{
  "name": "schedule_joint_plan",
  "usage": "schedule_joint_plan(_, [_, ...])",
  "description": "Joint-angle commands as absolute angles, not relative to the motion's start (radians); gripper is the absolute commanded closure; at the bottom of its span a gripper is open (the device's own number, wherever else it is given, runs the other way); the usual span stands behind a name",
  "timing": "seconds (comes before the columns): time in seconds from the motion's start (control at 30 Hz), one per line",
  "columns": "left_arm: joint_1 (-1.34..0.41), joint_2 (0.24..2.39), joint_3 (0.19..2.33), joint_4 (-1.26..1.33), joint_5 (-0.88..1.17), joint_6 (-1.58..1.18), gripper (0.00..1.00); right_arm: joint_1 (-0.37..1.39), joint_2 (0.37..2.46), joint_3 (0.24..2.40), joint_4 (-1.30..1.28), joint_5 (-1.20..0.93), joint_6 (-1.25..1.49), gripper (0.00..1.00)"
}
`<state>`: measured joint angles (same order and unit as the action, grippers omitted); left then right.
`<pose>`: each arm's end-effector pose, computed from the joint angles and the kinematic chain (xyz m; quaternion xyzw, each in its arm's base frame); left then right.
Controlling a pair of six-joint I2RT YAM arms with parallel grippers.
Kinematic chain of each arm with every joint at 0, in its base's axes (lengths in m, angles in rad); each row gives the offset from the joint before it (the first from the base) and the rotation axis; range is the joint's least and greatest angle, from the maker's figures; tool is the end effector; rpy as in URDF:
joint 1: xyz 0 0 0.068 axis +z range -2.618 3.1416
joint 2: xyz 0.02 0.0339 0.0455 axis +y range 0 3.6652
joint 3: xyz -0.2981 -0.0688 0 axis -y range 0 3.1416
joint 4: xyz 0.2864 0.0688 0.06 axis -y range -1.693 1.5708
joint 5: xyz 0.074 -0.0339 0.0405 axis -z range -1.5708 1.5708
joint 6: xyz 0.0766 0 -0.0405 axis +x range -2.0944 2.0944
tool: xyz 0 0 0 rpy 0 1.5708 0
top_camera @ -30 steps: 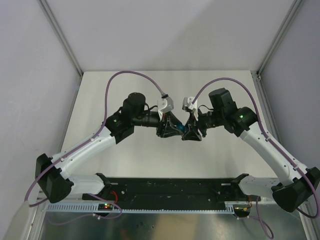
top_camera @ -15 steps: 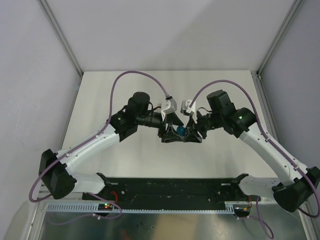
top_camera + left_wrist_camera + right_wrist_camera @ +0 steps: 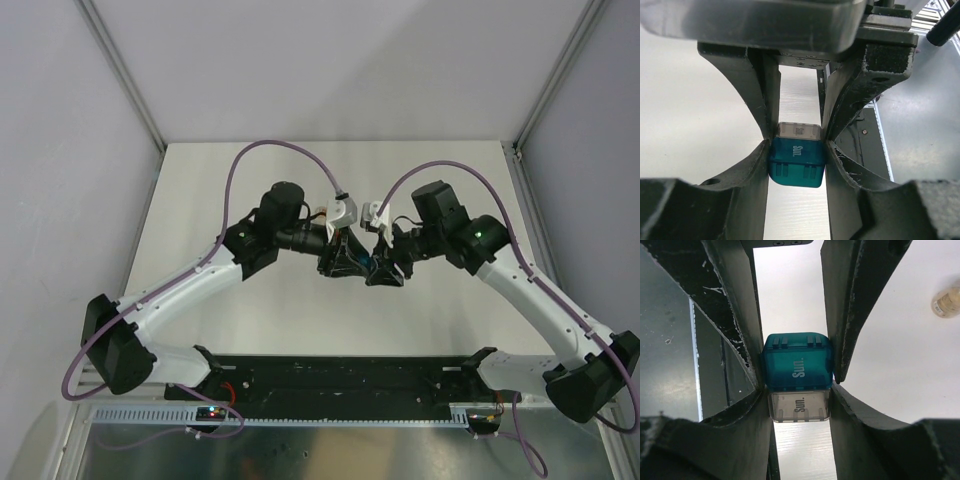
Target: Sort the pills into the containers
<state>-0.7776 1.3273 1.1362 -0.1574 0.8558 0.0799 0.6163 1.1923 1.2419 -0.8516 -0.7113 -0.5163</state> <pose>0.2141 -0.2920 0.3649 0.5263 0.5787 -0.4978 0.3745 0.2034 0.2054 0.3697 -0.5764 0.6633 0.3400 0.3350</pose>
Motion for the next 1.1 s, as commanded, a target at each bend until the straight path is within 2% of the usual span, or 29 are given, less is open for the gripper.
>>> schedule_joint_plan(0.0, [-0.781, 1.278, 1.166, -0.127, 0.853, 0.135, 0.88, 0.605, 1.205, 1.221, -0.863, -0.767, -0.504, 1.0])
schedule_joint_plan(0.27, [-0.799, 1.226, 1.159, -0.19, 0.84, 0.226, 0.92, 0.558, 1.247, 1.219, -0.867, -0.838, -0.472, 1.0])
schedule_joint_plan(0.4, [-0.808, 1.206, 1.161, -0.226, 0.829, 0.268, 0.89, 0.543, 1.264, 1.218, -0.871, -0.855, -0.466, 1.0])
schedule_joint_plan(0.7, [-0.821, 1.185, 1.164, -0.285, 0.808, 0.32, 0.47, 0.528, 1.26, 1.218, -0.873, -0.816, -0.466, 1.0])
schedule_joint_plan(0.87, [-0.828, 1.181, 1.166, -0.3, 0.807, 0.32, 0.37, 0.525, 1.258, 1.218, -0.868, -0.788, -0.459, 1.0])
schedule_joint_plan(1.07, [-0.839, 1.182, 1.163, -0.316, 0.809, 0.327, 0.35, 0.523, 1.257, 1.218, -0.856, -0.763, -0.452, 1.0])
